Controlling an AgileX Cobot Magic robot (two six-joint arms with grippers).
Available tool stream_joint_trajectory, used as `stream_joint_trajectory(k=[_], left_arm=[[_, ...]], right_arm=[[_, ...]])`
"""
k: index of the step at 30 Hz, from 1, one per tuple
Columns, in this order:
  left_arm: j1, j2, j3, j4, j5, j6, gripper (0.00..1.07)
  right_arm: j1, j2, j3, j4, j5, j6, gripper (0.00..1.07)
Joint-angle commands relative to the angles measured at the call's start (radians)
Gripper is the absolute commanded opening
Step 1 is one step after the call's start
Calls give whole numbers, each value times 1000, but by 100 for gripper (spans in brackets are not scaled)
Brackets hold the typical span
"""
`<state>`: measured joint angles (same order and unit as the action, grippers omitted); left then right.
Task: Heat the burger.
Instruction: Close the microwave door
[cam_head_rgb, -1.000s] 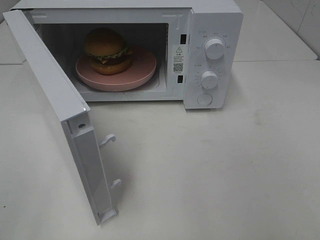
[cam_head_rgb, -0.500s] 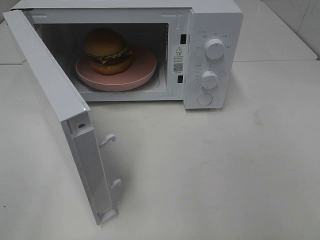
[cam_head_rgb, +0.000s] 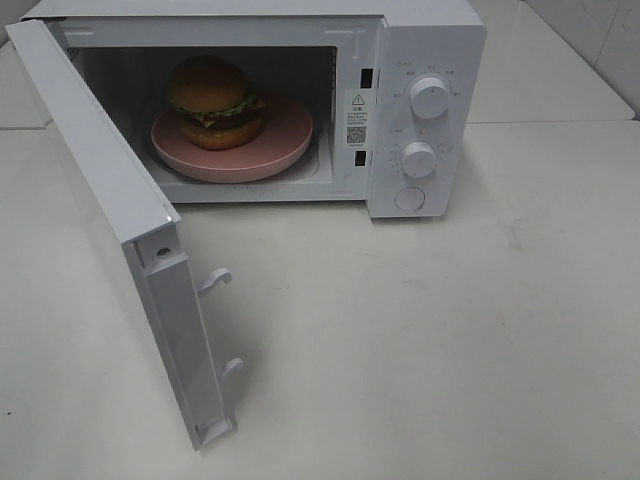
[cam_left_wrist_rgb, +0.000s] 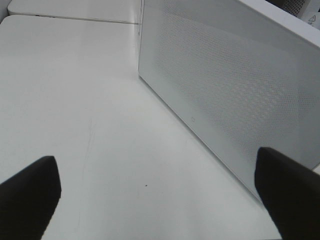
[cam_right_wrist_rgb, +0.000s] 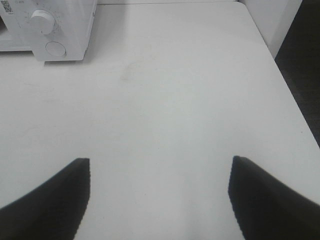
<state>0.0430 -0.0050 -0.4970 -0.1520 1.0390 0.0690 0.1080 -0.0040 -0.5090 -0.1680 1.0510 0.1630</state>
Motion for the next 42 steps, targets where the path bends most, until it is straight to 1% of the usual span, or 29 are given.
stream_joint_trajectory(k=[1,10,13,15,16,18,19,20,21,22,23,24,25,26,27,28,29,30,31,32,33,34,35,36,38,39,40,41,42], left_arm=[[0,-18,2,-9,-4,-5,98],[0,-17,-18,-24,-34,-23,98],[0,11,-38,-23,-69,-30,95],[0,58,-39,-23,-100,-29,82],[0,58,-39,-23,-100,-29,82],[0,115,-39,-23,-142,-28,71],[0,115,-39,-23,-142,-28,71],[0,154,-39,-22,-173,-28,59],[0,176,-39,-21,-190,-28,55],[0,176,-39,-21,-190,-28,55],[0,218,-38,-21,-230,-28,45],[0,269,-35,-21,-274,-28,32],[0,269,-35,-21,-274,-28,32],[0,290,-33,-21,-292,-27,23],[0,346,-30,-20,-339,-14,5],[0,346,-30,-20,-339,-14,5],[0,374,-25,-19,-368,1,0],[0,423,-7,-21,-443,25,0],[0,423,-7,-21,-443,25,0],[0,448,5,-24,-490,36,0],[0,490,29,-34,-582,52,0],[0,490,29,-34,-582,52,0],[0,512,44,-41,-636,59,0],[0,551,78,-48,-747,65,0],[0,565,92,-49,-792,65,0],[0,597,129,-49,-905,65,0],[0,597,129,-49,-905,65,0],[0,609,145,-49,-953,65,0],[0,634,184,-46,-1065,65,0]], right_arm=[[-7,-27,0,1,-11,-3,75],[-7,-27,0,1,-11,-3,75],[-7,-27,0,1,-11,-3,75],[-7,-27,0,1,-11,-3,75],[-7,-27,0,1,-11,-3,75],[-7,-27,0,1,-11,-3,75],[-7,-27,0,1,-11,-3,75],[-7,-27,0,1,-11,-3,75],[-7,-27,0,1,-11,-3,75],[-7,-27,0,1,-11,-3,75],[-7,-27,0,1,-11,-3,75],[-7,-27,0,1,-11,-3,75],[-7,-27,0,1,-11,-3,75],[-7,-27,0,1,-11,-3,75],[-7,-27,0,1,-11,-3,75],[-7,-27,0,1,-11,-3,75],[-7,-27,0,1,-11,-3,75],[-7,-27,0,1,-11,-3,75],[-7,-27,0,1,-11,-3,75],[-7,-27,0,1,-11,-3,75],[-7,-27,0,1,-11,-3,75],[-7,-27,0,1,-11,-3,75],[-7,-27,0,1,-11,-3,75],[-7,-27,0,1,-11,-3,75],[-7,-27,0,1,-11,-3,75],[-7,-27,0,1,-11,-3,75],[-7,-27,0,1,-11,-3,75],[-7,-27,0,1,-11,-3,75],[-7,-27,0,1,-11,-3,75]])
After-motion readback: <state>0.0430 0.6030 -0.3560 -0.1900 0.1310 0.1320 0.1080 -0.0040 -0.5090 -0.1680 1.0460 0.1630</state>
